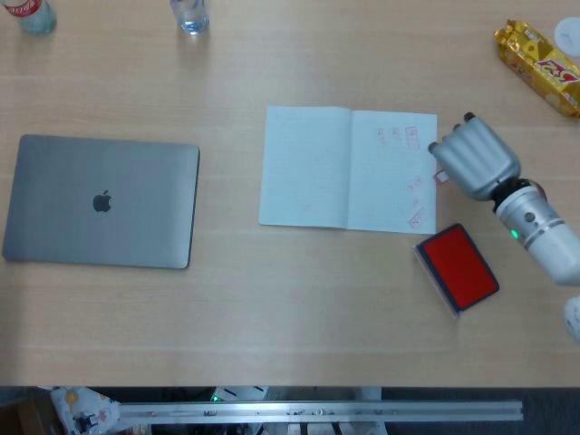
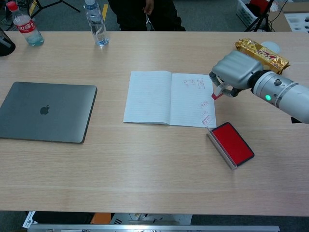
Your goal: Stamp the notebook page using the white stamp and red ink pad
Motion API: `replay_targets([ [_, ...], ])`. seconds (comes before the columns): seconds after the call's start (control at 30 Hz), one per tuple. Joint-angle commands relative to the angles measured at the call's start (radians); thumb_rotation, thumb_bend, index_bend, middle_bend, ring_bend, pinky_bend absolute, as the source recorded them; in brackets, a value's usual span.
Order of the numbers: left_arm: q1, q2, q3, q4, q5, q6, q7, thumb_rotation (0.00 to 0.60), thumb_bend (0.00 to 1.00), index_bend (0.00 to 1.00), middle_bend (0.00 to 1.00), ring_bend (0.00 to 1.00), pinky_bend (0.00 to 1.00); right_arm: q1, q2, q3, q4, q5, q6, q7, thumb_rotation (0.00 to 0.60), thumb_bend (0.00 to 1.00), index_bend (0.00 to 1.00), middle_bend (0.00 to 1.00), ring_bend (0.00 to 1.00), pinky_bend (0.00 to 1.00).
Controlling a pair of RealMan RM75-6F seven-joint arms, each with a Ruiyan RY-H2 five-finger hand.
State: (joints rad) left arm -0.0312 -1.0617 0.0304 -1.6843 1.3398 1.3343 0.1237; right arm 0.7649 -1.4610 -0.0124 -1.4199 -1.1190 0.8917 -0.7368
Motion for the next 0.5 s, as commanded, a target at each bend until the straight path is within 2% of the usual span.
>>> replay_targets([
  [0.03,-0.001,0.001,0.002,-0.004,0.003,0.000,0.003,0.600,0.21,0.23,0.05,0.13,0.02,-0.016,0.021,-0.019,-0.016,-0.006,-0.001,0.011,0.600,0.47,0.86,0.66,0.55,0.42],
  [0.27,-0.002,0.004,0.008,-0.013,0.009,-0.004,0.010,0.600,0.21,0.23,0.04,0.13,0.02,-0.044,0.027,-0.048,-0.002,-0.007,-0.016,0.040,0.600,0.46,0.86,0.65,0.54,0.42],
  [0.5,-0.004,0.003,0.013,-0.018,0.015,-0.008,0.016,0.600,0.21,0.23,0.04,0.13,0.02,-0.059,-0.010,-0.048,0.045,-0.020,-0.028,0.081,0.600,0.41,0.84,0.63,0.52,0.43],
])
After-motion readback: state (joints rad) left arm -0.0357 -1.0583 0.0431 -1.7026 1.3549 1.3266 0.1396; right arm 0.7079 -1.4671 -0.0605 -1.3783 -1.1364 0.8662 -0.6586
